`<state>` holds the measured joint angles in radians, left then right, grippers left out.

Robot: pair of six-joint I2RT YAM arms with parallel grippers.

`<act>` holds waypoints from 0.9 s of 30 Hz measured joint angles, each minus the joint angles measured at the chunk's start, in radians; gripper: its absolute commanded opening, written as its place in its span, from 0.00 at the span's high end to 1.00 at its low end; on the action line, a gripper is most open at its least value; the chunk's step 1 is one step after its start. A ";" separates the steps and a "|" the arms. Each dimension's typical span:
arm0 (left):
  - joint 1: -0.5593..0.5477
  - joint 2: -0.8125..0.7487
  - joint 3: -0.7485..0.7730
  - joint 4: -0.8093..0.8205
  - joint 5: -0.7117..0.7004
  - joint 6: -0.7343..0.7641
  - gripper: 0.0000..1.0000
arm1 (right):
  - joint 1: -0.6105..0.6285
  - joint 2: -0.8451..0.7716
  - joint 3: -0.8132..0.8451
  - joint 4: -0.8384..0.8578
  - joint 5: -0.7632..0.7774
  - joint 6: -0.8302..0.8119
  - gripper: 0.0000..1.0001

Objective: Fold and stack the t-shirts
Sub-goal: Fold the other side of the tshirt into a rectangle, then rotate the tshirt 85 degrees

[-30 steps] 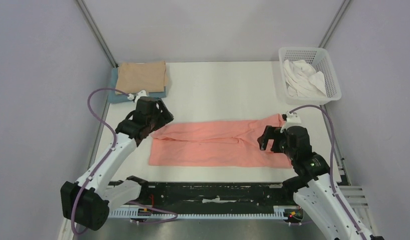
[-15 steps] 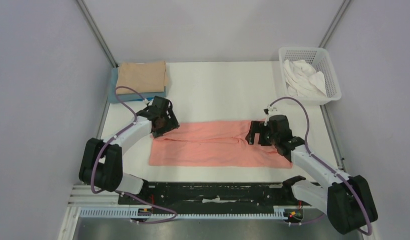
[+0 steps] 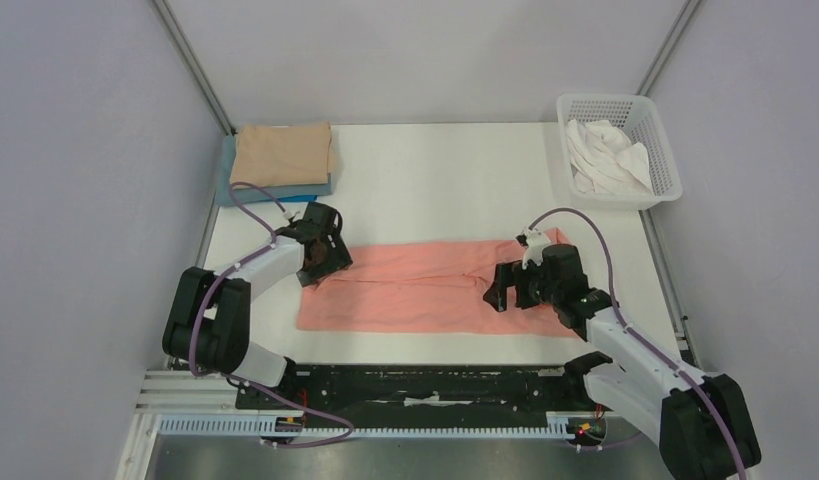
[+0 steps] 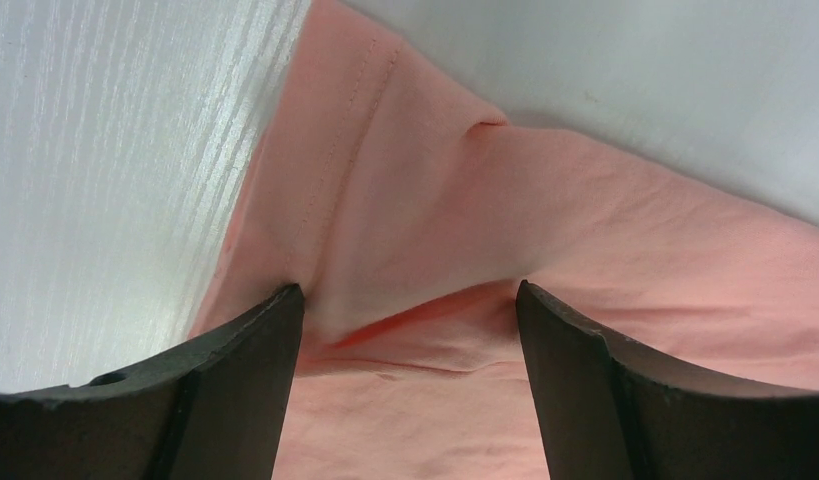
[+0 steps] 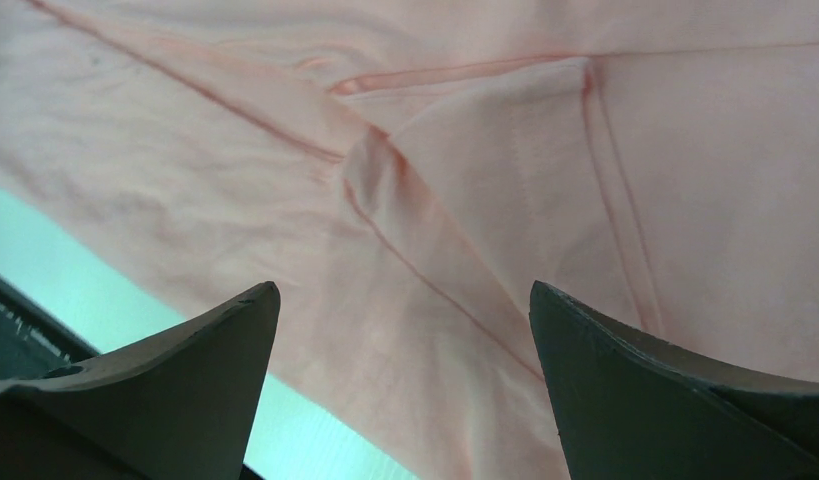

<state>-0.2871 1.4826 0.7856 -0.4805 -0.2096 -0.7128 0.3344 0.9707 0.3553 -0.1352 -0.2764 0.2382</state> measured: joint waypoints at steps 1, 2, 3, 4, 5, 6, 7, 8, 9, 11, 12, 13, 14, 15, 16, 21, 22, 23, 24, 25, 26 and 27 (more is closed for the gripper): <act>0.000 0.000 0.000 0.000 0.000 0.000 0.16 | 0.003 -0.024 -0.002 -0.013 -0.019 -0.013 0.02; 0.000 0.000 0.000 0.000 0.000 0.000 0.16 | 0.005 -0.056 -0.003 -0.032 -0.044 -0.031 0.02; 0.000 0.000 0.000 0.000 -0.001 0.000 0.16 | 0.008 -0.088 -0.004 -0.052 -0.064 -0.048 0.02; 0.000 -0.001 0.000 0.000 -0.001 0.000 0.16 | 0.010 -0.119 -0.004 -0.073 -0.080 -0.063 0.02; 0.000 -0.001 0.000 0.000 -0.001 0.000 0.16 | 0.011 -0.149 -0.004 -0.092 -0.093 -0.074 0.02; 0.000 -0.002 0.000 0.000 -0.002 -0.001 0.16 | 0.011 -0.177 -0.004 -0.106 -0.095 -0.078 0.02; 0.000 -0.003 0.000 0.000 -0.002 -0.002 0.16 | 0.011 -0.200 -0.004 -0.119 -0.089 -0.076 0.02; 0.000 -0.004 -0.001 -0.001 -0.002 -0.003 0.16 | 0.011 -0.218 -0.004 -0.127 -0.080 -0.071 0.02; 0.000 -0.006 -0.001 -0.001 -0.002 -0.004 0.16 | 0.012 -0.238 -0.004 -0.133 -0.057 -0.059 0.02; 0.000 -0.013 -0.002 -0.003 -0.002 -0.005 0.15 | 0.012 -0.259 -0.007 -0.130 -0.009 -0.023 0.02; 0.000 -0.019 -0.003 -0.004 -0.003 -0.005 0.15 | 0.012 -0.266 -0.014 -0.124 0.013 -0.002 0.02; 0.000 -0.026 -0.005 -0.004 -0.003 -0.005 0.15 | 0.012 -0.270 -0.024 -0.113 0.030 0.018 0.02; 0.001 -0.035 -0.007 -0.004 -0.003 -0.004 0.15 | 0.012 -0.272 -0.042 -0.099 0.056 0.045 0.02; 0.001 -0.043 -0.010 -0.003 -0.002 -0.005 0.15 | 0.012 -0.272 -0.056 -0.092 0.076 0.067 0.02; 0.001 -0.046 -0.013 -0.002 0.000 -0.005 0.15 | 0.012 -0.261 -0.073 -0.085 0.098 0.092 0.02; 0.003 -0.044 -0.045 0.031 0.039 -0.005 0.15 | 0.012 -0.118 -0.098 -0.002 0.217 0.186 0.02; 0.004 -0.045 -0.048 0.037 0.043 -0.006 0.15 | 0.013 -0.086 -0.098 0.032 0.243 0.203 0.02; 0.005 -0.045 -0.049 0.038 0.045 -0.008 0.15 | 0.012 -0.050 -0.097 0.079 0.270 0.218 0.02; 0.005 -0.048 -0.051 0.041 0.047 -0.011 0.15 | 0.008 -0.014 -0.094 0.126 0.290 0.229 0.02; 0.005 -0.054 -0.058 0.047 0.048 -0.016 0.15 | 0.002 0.024 -0.089 0.169 0.306 0.238 0.02; 0.004 -0.064 -0.067 0.055 0.048 -0.023 0.15 | -0.007 0.076 -0.075 0.218 0.320 0.247 0.02; 0.002 -0.083 -0.085 0.070 0.053 -0.032 0.15 | -0.014 0.113 -0.061 0.250 0.329 0.253 0.02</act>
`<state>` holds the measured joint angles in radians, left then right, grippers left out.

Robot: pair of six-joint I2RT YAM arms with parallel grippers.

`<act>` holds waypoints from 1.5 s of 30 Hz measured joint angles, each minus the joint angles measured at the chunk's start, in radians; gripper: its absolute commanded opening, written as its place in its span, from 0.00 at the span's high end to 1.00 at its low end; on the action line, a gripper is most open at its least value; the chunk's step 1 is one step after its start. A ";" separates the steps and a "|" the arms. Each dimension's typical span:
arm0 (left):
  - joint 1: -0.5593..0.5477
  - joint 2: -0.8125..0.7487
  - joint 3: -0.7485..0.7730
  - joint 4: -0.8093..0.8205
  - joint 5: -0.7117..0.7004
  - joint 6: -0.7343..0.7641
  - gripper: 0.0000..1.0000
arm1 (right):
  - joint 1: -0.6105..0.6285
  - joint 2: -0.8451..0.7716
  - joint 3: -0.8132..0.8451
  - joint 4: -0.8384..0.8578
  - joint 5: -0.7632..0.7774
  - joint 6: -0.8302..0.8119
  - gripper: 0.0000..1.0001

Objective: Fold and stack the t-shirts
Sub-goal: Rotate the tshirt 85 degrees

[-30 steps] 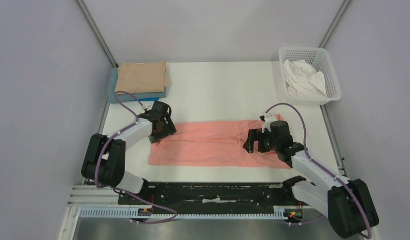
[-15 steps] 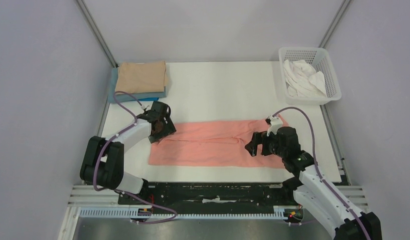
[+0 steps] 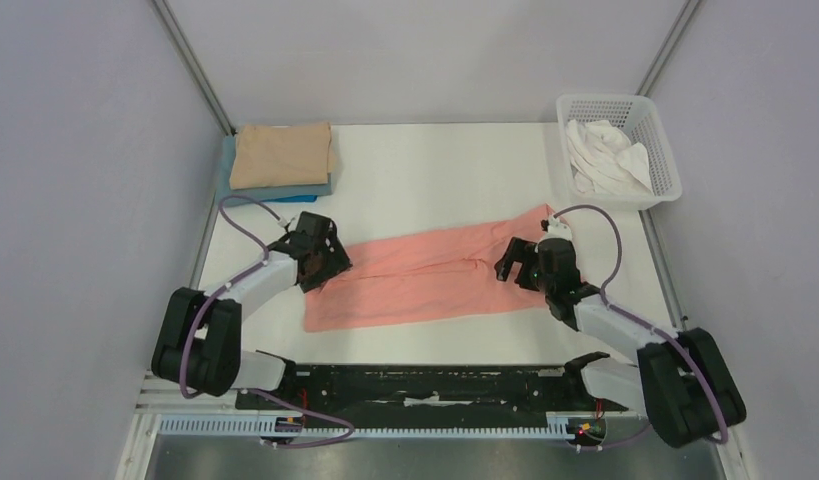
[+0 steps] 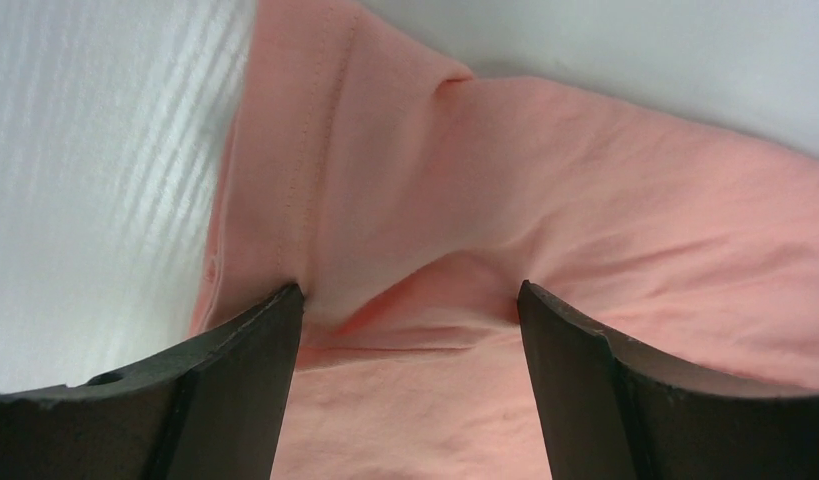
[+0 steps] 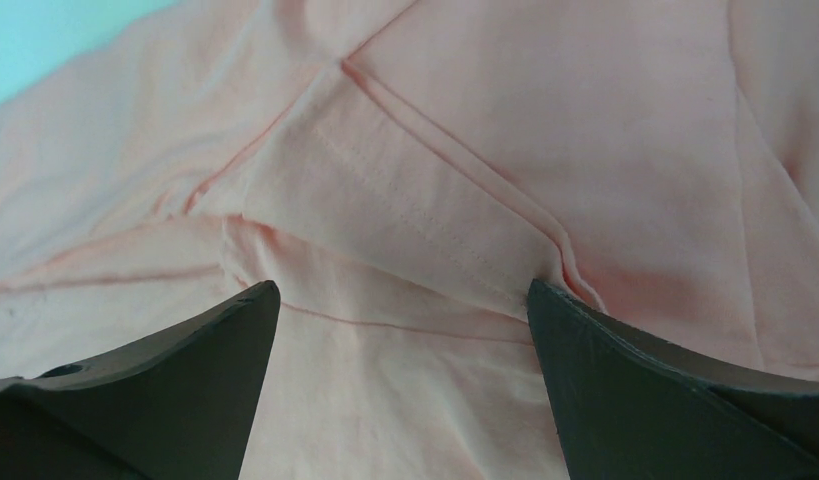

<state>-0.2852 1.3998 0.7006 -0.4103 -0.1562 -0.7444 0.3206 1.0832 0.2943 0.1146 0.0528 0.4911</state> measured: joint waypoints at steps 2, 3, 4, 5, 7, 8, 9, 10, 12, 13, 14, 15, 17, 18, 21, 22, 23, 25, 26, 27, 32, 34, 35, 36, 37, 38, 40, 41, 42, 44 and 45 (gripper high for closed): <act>-0.012 -0.047 -0.044 0.032 0.012 -0.021 0.15 | -0.019 0.116 0.053 0.075 0.023 0.014 0.02; -0.031 -0.083 -0.076 0.052 0.021 -0.033 0.15 | -0.026 0.184 0.092 0.112 0.033 0.018 0.02; -0.052 -0.114 -0.100 0.058 0.031 -0.047 0.15 | -0.033 0.237 0.125 0.135 0.037 0.019 0.02; -0.082 -0.144 -0.124 0.067 0.035 -0.063 0.15 | -0.040 0.304 0.175 0.151 0.043 0.023 0.02; -0.146 -0.197 -0.169 0.089 0.048 -0.103 0.15 | -0.051 0.437 0.287 0.182 0.038 0.026 0.02; -0.179 -0.221 -0.194 0.110 0.059 -0.127 0.15 | -0.055 0.492 0.335 0.196 0.026 0.028 0.02; -0.213 -0.243 -0.220 0.139 0.072 -0.153 0.15 | -0.057 0.557 0.392 0.223 0.000 0.030 0.02; -0.241 -0.258 -0.243 0.167 0.088 -0.180 0.15 | -0.058 0.600 0.430 0.246 -0.022 0.032 0.02; -0.298 -0.275 -0.274 0.219 0.112 -0.236 0.15 | -0.058 0.724 0.544 0.303 -0.095 0.037 0.02; -0.320 -0.275 -0.282 0.237 0.121 -0.258 0.15 | -0.058 0.765 0.584 0.321 -0.117 0.039 0.02; -0.354 -0.278 -0.290 0.258 0.131 -0.286 0.15 | -0.056 0.821 0.646 0.334 -0.148 0.040 0.02; -0.387 -0.283 -0.298 0.275 0.137 -0.312 0.15 | -0.056 0.877 0.712 0.343 -0.177 0.039 0.02; -0.461 -0.297 -0.315 0.300 0.140 -0.363 0.15 | -0.052 0.982 0.841 0.358 -0.227 0.037 0.02; -0.502 -0.309 -0.324 0.305 0.141 -0.391 0.15 | -0.048 1.035 0.910 0.361 -0.252 0.032 0.02; -0.619 -0.356 -0.352 0.294 0.131 -0.466 0.14 | -0.031 1.164 1.091 0.357 -0.303 0.000 0.02; -0.659 -0.373 -0.356 0.277 0.126 -0.489 0.14 | -0.026 1.197 1.138 0.356 -0.314 -0.012 0.02; -0.699 -0.388 -0.357 0.253 0.118 -0.505 0.14 | -0.020 1.233 1.194 0.348 -0.329 -0.032 0.02; -0.776 -0.417 -0.348 0.198 0.083 -0.535 0.15 | -0.014 1.290 1.300 0.301 -0.343 -0.080 0.02; -0.822 -0.431 -0.330 0.145 0.056 -0.550 0.14 | -0.011 1.308 1.351 0.256 -0.345 -0.105 0.02; -0.867 -0.443 -0.306 0.085 0.039 -0.561 0.14 | -0.010 1.317 1.389 0.214 -0.343 -0.131 0.02; -0.995 -0.450 -0.143 -0.156 -0.023 -0.562 0.14 | -0.024 1.276 1.411 0.059 -0.327 -0.235 0.02; -1.003 -0.446 -0.101 -0.194 -0.037 -0.543 0.14 | -0.026 1.229 1.390 0.011 -0.318 -0.268 0.02; -1.004 -0.444 -0.083 -0.217 -0.055 -0.530 0.14 | -0.027 1.189 1.371 -0.016 -0.314 -0.287 0.02; -1.005 -0.444 -0.074 -0.237 -0.075 -0.521 0.14 | -0.027 1.154 1.359 -0.034 -0.309 -0.300 0.02; -1.006 -0.446 -0.069 -0.253 -0.095 -0.518 0.14 | -0.024 1.115 1.342 -0.045 -0.303 -0.311 0.02; -1.006 -0.452 -0.066 -0.277 -0.129 -0.515 0.14 | -0.018 1.062 1.321 -0.060 -0.295 -0.321 0.02; -1.004 -0.484 -0.067 -0.332 -0.199 -0.513 0.14 | 0.001 0.960 1.281 -0.093 -0.273 -0.335 0.02; -0.997 -0.505 -0.069 -0.354 -0.230 -0.514 0.14 | 0.017 0.896 1.242 -0.100 -0.256 -0.342 0.02; -0.981 -0.537 -0.077 -0.371 -0.262 -0.513 0.14 | 0.033 0.840 1.203 -0.109 -0.244 -0.346 0.02; -0.930 -0.600 -0.105 -0.385 -0.300 -0.505 0.14 | 0.085 0.698 1.061 -0.097 -0.212 -0.347 0.02; -0.885 -0.636 -0.129 -0.387 -0.309 -0.492 0.14 | 0.117 0.631 0.983 -0.091 -0.195 -0.345 0.02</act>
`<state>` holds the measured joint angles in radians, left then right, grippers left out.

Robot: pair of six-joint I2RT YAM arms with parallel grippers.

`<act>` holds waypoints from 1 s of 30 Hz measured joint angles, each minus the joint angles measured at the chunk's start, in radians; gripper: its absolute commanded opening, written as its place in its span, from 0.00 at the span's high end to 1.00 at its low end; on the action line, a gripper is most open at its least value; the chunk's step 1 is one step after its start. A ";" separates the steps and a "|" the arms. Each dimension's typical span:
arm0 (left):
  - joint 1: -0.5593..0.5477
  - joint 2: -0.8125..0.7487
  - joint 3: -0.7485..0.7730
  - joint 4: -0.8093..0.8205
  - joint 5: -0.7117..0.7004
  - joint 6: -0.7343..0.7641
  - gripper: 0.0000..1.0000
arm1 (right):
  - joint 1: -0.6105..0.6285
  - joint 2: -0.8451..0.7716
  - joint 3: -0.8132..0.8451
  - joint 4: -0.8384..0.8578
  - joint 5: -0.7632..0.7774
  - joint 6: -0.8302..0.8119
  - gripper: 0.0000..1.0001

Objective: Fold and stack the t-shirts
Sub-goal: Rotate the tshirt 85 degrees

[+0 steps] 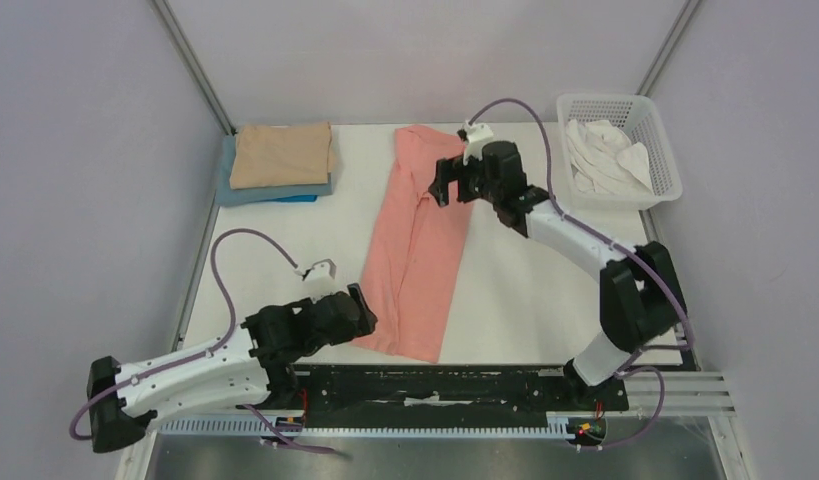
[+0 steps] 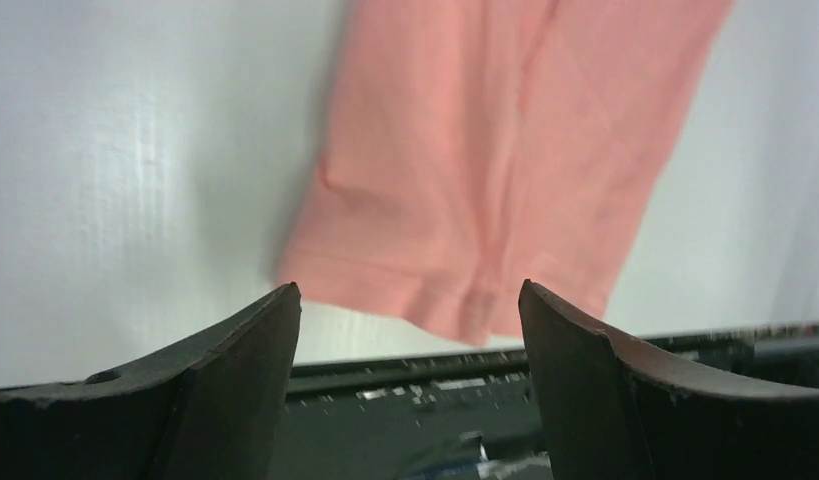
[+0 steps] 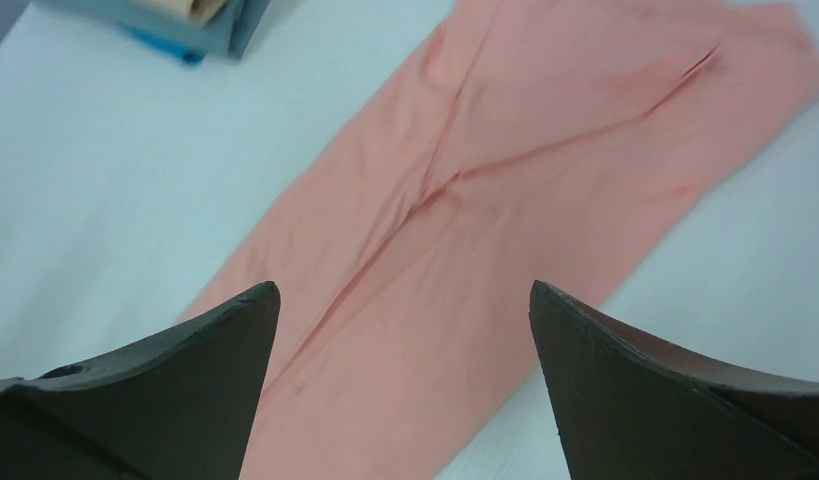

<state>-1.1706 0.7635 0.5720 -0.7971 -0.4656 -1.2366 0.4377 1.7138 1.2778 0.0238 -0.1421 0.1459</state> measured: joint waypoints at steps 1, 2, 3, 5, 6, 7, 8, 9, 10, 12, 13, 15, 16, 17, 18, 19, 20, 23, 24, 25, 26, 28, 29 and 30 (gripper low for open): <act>0.051 -0.029 -0.025 0.004 -0.001 0.014 0.14 | 0.034 -0.063 -0.083 0.013 0.012 0.003 0.02; 0.110 -0.056 -0.054 0.013 0.008 0.030 0.14 | 0.066 -0.115 -0.156 0.019 0.020 0.006 0.02; 0.164 -0.078 -0.084 0.023 0.027 0.051 0.14 | 0.110 -0.171 -0.243 0.027 0.030 0.016 0.02; 0.257 -0.098 -0.143 0.056 0.079 0.089 0.14 | 0.190 -0.256 -0.393 0.036 0.055 0.033 0.02; 0.285 -0.090 -0.170 0.076 0.112 0.105 0.17 | 0.242 -0.301 -0.480 0.043 0.068 0.047 0.02; 0.304 -0.066 -0.191 0.096 0.142 0.117 0.19 | 0.285 -0.336 -0.547 0.043 0.080 0.060 0.03; 0.312 -0.043 -0.199 0.103 0.162 0.124 0.26 | 0.327 -0.367 -0.607 0.045 0.096 0.075 0.03; 0.319 -0.004 -0.203 0.115 0.183 0.135 0.32 | 0.375 -0.399 -0.666 0.044 0.112 0.091 0.03; 0.322 0.028 -0.202 0.127 0.193 0.142 0.37 | 0.406 -0.420 -0.699 0.042 0.124 0.099 0.04; 0.328 0.088 -0.193 0.185 0.217 0.158 0.47 | 0.489 -0.475 -0.767 0.044 0.145 0.125 0.04; 0.328 0.106 -0.191 0.203 0.227 0.163 0.50 | 0.525 -0.500 -0.787 0.047 0.152 0.134 0.04; 0.330 0.140 -0.189 0.243 0.255 0.173 0.56 | 0.595 -0.542 -0.810 0.051 0.174 0.152 0.04; 0.331 0.148 -0.190 0.259 0.269 0.176 0.58 | 0.631 -0.557 -0.813 0.052 0.186 0.161 0.04; 0.332 0.150 -0.192 0.271 0.287 0.177 0.59 | 0.665 -0.565 -0.813 0.057 0.197 0.169 0.04; 0.332 0.151 -0.196 0.281 0.300 0.176 0.60 | 0.694 -0.569 -0.813 0.063 0.207 0.176 0.04; 0.332 0.146 -0.200 0.288 0.314 0.177 0.60 | 0.729 -0.569 -0.813 0.064 0.222 0.181 0.04; 0.332 0.135 -0.209 0.294 0.329 0.177 0.61 | 0.750 -0.568 -0.813 0.061 0.231 0.185 0.05; 0.332 0.087 -0.235 0.294 0.365 0.176 0.64 | 0.827 -0.567 -0.812 0.037 0.277 0.194 0.05; 0.332 0.063 -0.247 0.293 0.374 0.175 0.64 | 0.854 -0.566 -0.810 0.024 0.293 0.195 0.05; 0.332 0.037 -0.259 0.288 0.387 0.175 0.65 | 0.878 -0.562 -0.808 0.013 0.307 0.195 0.06; 0.332 0.014 -0.270 0.283 0.395 0.173 0.65 | 0.906 -0.555 -0.805 0.005 0.323 0.194 0.07; 0.332 -0.029 -0.292 0.283 0.401 0.172 0.69 | 0.956 -0.535 -0.798 -0.005 0.345 0.192 0.09; 0.332 -0.050 -0.305 0.283 0.401 0.171 0.73 | 0.976 -0.521 -0.793 -0.007 0.354 0.189 0.12; 0.332 -0.062 -0.313 0.284 0.401 0.170 0.78 | 0.991 -0.506 -0.788 -0.009 0.362 0.185 0.14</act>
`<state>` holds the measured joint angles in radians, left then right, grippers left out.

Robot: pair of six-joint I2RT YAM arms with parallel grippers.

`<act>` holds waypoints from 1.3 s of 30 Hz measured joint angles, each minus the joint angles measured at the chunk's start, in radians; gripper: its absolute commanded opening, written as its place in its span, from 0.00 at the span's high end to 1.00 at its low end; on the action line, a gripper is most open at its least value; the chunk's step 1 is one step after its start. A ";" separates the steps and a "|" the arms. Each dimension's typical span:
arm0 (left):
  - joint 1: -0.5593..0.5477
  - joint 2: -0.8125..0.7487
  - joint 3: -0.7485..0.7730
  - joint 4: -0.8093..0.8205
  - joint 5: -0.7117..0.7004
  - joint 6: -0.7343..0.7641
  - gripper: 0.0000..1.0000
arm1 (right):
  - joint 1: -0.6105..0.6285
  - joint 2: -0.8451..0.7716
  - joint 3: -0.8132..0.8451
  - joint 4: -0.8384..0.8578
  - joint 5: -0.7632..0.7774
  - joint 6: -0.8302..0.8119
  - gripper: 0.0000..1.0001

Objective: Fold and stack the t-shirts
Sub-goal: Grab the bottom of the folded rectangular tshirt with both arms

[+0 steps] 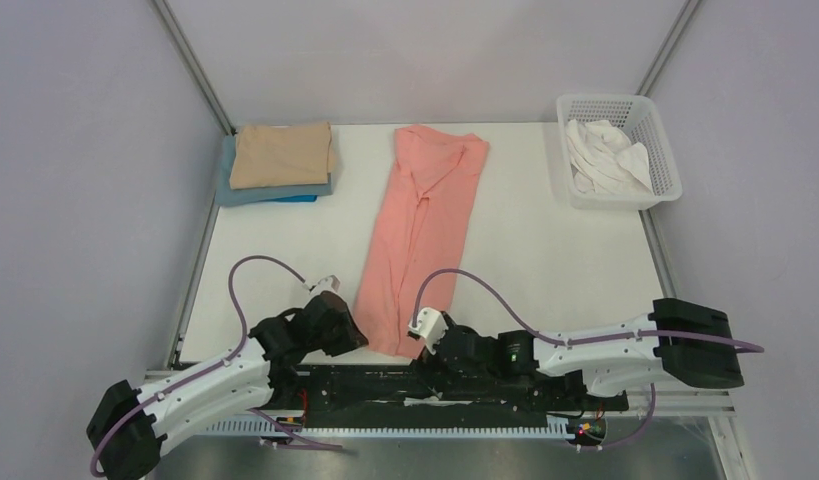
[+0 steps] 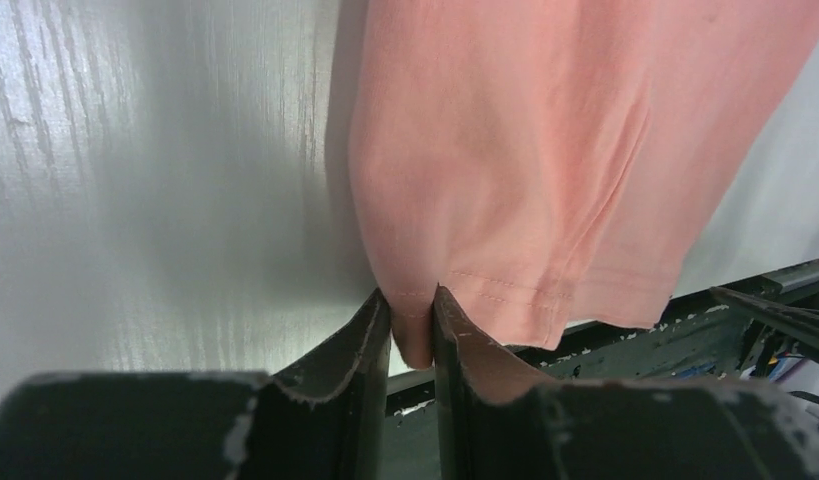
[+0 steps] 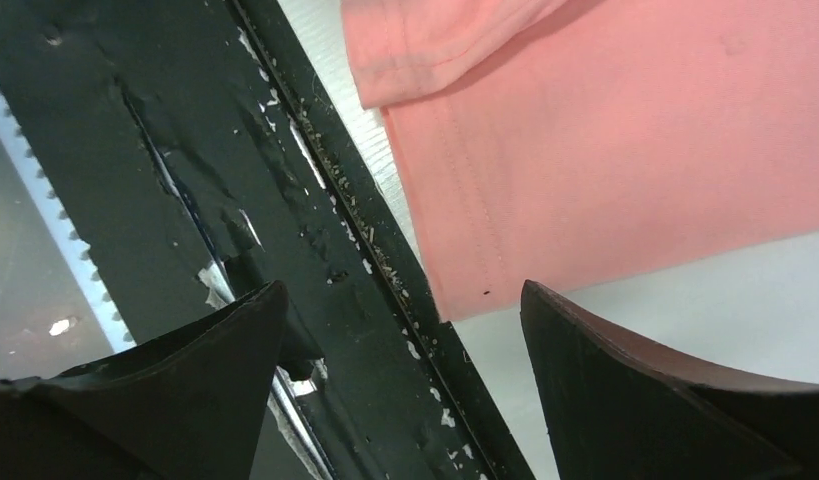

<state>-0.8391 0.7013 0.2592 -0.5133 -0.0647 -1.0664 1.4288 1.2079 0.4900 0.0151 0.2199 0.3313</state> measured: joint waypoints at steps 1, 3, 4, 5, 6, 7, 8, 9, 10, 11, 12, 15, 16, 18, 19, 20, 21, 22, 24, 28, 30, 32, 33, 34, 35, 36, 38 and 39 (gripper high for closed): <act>0.000 -0.008 -0.006 0.000 -0.002 -0.002 0.84 | 0.015 0.023 0.009 -0.002 0.011 -0.005 0.15; 0.000 0.002 -0.008 0.007 -0.004 -0.009 0.90 | 0.027 0.066 0.023 -0.002 0.030 -0.012 0.16; 0.000 0.011 -0.008 0.016 -0.005 -0.011 0.92 | 0.027 0.086 0.030 -0.002 0.045 -0.016 0.19; 0.000 0.019 -0.006 0.023 -0.005 -0.013 0.95 | 0.027 0.104 0.036 -0.002 0.058 -0.021 0.22; 0.000 0.027 -0.004 0.029 -0.005 -0.013 0.96 | 0.027 0.121 0.040 -0.002 0.077 -0.026 0.26; 0.000 0.037 -0.002 0.035 -0.006 -0.013 0.98 | 0.027 0.129 0.042 -0.002 0.091 -0.028 0.28; 0.000 0.046 0.001 0.040 -0.008 -0.013 0.98 | 0.027 0.137 0.044 -0.003 0.105 -0.029 0.29; 0.000 0.054 0.003 0.045 -0.010 -0.013 0.98 | 0.027 0.145 0.047 -0.004 0.124 -0.029 0.30; 0.000 0.060 0.005 0.050 -0.011 -0.013 0.98 | 0.027 0.151 0.050 -0.007 0.136 -0.029 0.31; 0.000 0.064 0.005 0.056 -0.013 -0.013 0.98 | 0.027 0.159 0.053 -0.010 0.150 -0.028 0.33; 0.000 0.068 0.005 0.061 -0.013 -0.013 0.98 | 0.027 0.167 0.056 -0.011 0.161 -0.028 0.36; 0.000 0.074 0.005 0.072 -0.016 -0.013 0.98 | 0.027 0.196 0.066 -0.029 0.179 -0.027 0.42; 0.000 0.075 0.006 0.072 -0.016 -0.012 0.98 | 0.027 0.205 0.068 -0.037 0.180 -0.025 0.45; 0.000 0.076 0.006 0.072 -0.016 -0.012 0.98 | 0.027 0.222 0.072 -0.051 0.178 -0.020 0.57; 0.000 0.075 0.006 0.073 -0.015 -0.012 0.98 | 0.029 0.224 0.076 -0.056 0.174 -0.014 0.68; 0.000 0.074 0.006 0.074 -0.013 -0.012 0.98 | 0.032 0.224 0.076 -0.057 0.169 -0.013 0.76; 0.000 0.071 0.005 0.076 -0.010 -0.011 0.98 | 0.034 0.223 0.076 -0.057 0.160 -0.006 0.79; 0.000 0.070 0.004 0.080 -0.002 -0.008 0.98 | 0.037 0.218 0.077 -0.057 0.148 0.002 0.79; 0.000 0.069 0.000 0.086 0.030 -0.003 0.98 | 0.040 0.205 0.072 -0.067 0.137 0.016 0.80; -0.014 0.014 -0.034 0.102 0.095 0.000 0.98 | 0.037 0.124 0.016 -0.100 0.128 0.037 0.83; -0.033 -0.042 -0.059 0.101 0.120 0.000 0.98 | 0.035 0.079 -0.013 -0.115 0.124 0.047 0.83; -0.049 -0.100 -0.079 0.100 0.138 -0.001 0.98 | 0.032 0.033 -0.043 -0.118 0.118 0.060 0.85; -0.053 -0.126 -0.084 0.101 0.146 -0.001 0.98 | 0.032 0.018 -0.052 -0.118 0.116 0.062 0.86; -0.055 -0.144 -0.085 0.101 0.148 -0.001 0.98 | 0.033 0.011 -0.058 -0.117 0.114 0.063 0.88; -0.056 -0.160 -0.085 0.106 0.150 -0.001 0.98 | 0.033 0.008 -0.061 -0.116 0.115 0.066 0.89; -0.055 -0.168 -0.084 0.116 0.149 -0.001 0.98 | 0.033 0.008 -0.061 -0.115 0.120 0.069 0.89; -0.055 -0.164 -0.080 0.133 0.148 -0.001 0.98 | 0.032 0.005 -0.059 -0.115 0.132 0.070 0.89; -0.056 -0.153 -0.073 0.143 0.145 -0.001 0.98 | 0.031 0.002 -0.056 -0.116 0.140 0.070 0.89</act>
<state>-0.8948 0.5488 0.1864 -0.3706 0.0807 -1.0672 1.4601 1.2095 0.4343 -0.1005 0.3599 0.4011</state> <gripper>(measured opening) 0.048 0.121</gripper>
